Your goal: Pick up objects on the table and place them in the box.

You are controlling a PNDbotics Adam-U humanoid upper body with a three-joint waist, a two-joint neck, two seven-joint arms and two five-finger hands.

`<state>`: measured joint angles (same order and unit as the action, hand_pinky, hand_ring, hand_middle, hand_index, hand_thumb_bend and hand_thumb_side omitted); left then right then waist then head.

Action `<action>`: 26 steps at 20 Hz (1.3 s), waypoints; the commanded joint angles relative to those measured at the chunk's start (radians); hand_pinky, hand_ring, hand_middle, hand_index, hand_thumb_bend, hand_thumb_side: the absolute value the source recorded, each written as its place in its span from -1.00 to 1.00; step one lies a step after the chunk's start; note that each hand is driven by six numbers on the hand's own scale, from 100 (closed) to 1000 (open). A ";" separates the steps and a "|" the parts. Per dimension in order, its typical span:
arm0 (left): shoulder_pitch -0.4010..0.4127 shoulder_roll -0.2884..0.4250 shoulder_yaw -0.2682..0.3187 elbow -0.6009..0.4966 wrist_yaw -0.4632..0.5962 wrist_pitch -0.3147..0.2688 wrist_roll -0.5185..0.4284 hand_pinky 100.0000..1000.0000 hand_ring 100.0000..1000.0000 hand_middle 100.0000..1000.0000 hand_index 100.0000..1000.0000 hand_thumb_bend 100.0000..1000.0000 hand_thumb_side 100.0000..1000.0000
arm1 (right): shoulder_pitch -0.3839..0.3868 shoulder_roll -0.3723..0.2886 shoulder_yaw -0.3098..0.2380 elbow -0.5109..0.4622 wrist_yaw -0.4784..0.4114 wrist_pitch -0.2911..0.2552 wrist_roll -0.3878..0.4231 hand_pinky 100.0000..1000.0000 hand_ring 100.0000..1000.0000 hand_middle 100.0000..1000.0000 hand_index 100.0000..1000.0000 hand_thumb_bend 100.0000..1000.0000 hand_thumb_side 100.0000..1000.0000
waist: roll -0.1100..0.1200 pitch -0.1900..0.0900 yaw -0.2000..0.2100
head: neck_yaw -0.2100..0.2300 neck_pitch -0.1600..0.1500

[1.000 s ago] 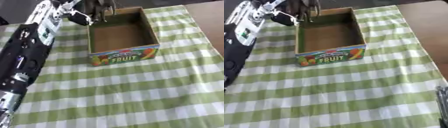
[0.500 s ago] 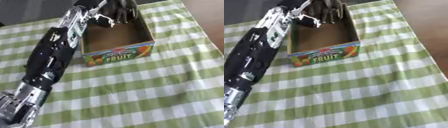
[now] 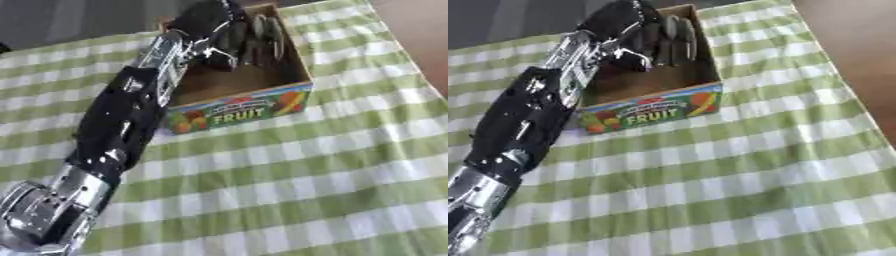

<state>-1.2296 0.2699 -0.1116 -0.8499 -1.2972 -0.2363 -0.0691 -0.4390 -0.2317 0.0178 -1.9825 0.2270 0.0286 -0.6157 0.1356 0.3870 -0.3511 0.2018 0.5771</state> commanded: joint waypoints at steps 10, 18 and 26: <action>-0.007 -0.014 0.023 0.008 -0.173 -0.032 -0.001 0.39 0.50 0.39 0.68 -0.90 -0.53 | -0.006 0.000 0.006 -0.018 -0.013 0.001 0.012 0.56 0.24 0.25 0.53 -1.00 0.19 | -0.007 -0.023 -0.004 | -0.002 -0.006; -0.021 -0.003 0.033 -0.024 -0.265 0.053 0.079 0.64 0.67 0.42 0.78 0.63 0.69 | -0.005 0.000 0.010 -0.018 -0.015 0.002 0.016 0.56 0.24 0.25 0.53 -1.00 0.19 | 0.003 -0.029 -0.010 | -0.007 -0.008; -0.016 -0.005 0.060 -0.109 -0.213 0.103 0.174 0.48 0.61 0.44 0.76 0.06 0.72 | 0.002 -0.004 0.011 -0.018 -0.015 0.003 0.019 0.56 0.24 0.25 0.53 -1.00 0.19 | 0.007 -0.035 0.007 | -0.023 -0.007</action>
<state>-1.2299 0.2540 -0.0669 -0.9224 -1.5257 -0.1384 0.0857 -0.4302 -0.2245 0.0319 -1.9825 0.2149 0.0317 -0.5963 0.1532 0.3802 -0.3428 0.1828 0.5766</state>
